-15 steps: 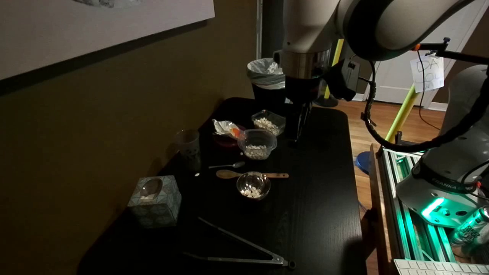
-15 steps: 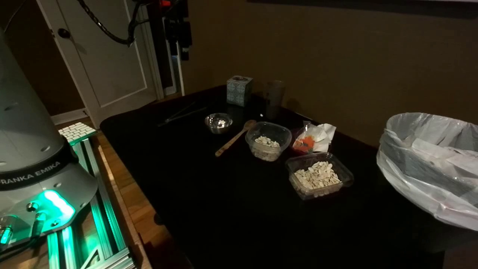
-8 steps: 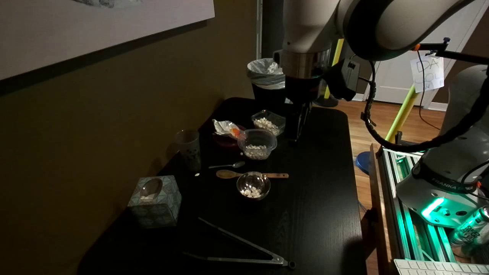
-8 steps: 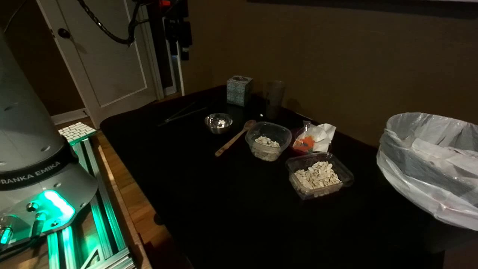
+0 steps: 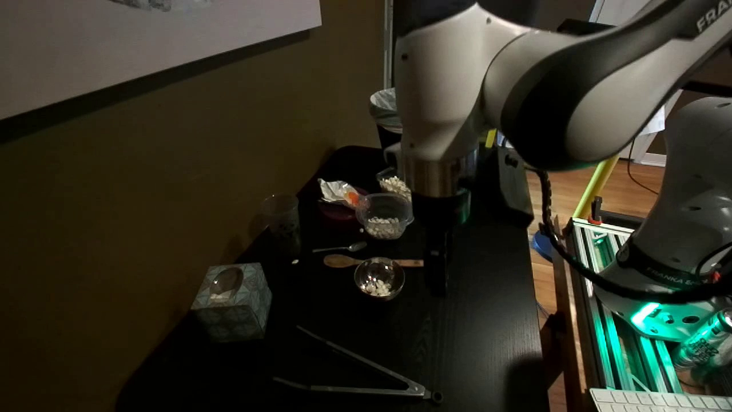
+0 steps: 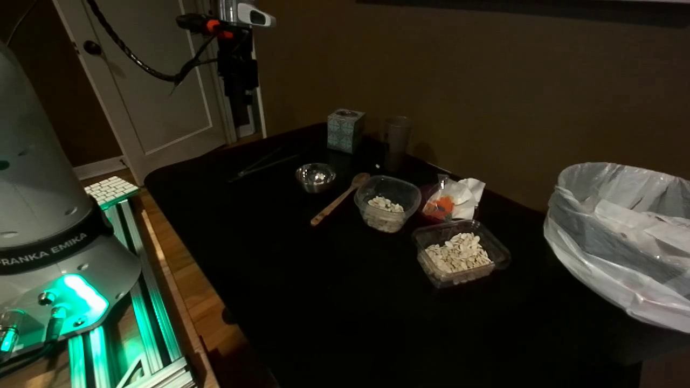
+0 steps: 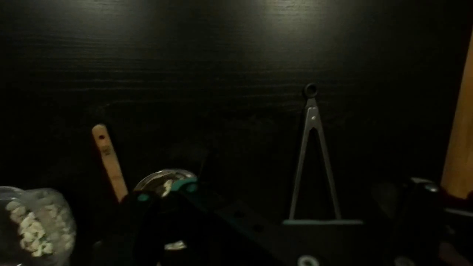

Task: Put the tongs in the tissue paper dispenser

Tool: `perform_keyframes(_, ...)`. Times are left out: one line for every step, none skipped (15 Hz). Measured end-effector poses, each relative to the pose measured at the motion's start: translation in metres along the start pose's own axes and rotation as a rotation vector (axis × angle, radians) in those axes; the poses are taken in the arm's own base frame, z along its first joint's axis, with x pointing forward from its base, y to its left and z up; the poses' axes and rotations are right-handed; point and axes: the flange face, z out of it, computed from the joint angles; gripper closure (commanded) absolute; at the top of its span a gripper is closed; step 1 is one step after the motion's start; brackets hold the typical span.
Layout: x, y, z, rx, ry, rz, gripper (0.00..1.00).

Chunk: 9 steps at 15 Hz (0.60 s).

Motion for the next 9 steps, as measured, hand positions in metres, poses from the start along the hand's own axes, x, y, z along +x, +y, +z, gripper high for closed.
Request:
perform_keyframes(0.001, -0.016, 0.014, -0.003, -0.032, -0.035, 0.0)
perform_keyframes(0.001, -0.028, 0.025, -0.004, -0.058, -0.058, 0.0)
perform_keyframes(0.003, -0.035, 0.032, -0.003, -0.073, -0.071, 0.0)
perform_keyframes(0.006, -0.038, 0.035, -0.001, -0.081, -0.075, 0.0)
perform_keyframes(0.008, -0.039, 0.036, 0.002, -0.083, -0.075, 0.0)
perform_keyframes(0.01, -0.038, 0.035, 0.003, -0.082, -0.076, 0.0)
perform_keyframes(0.01, -0.038, 0.034, 0.004, -0.081, -0.075, 0.0)
perform_keyframes(0.011, -0.038, 0.034, 0.006, -0.076, -0.075, 0.0)
perform_keyframes(0.013, -0.04, 0.037, 0.013, -0.065, -0.076, 0.0)
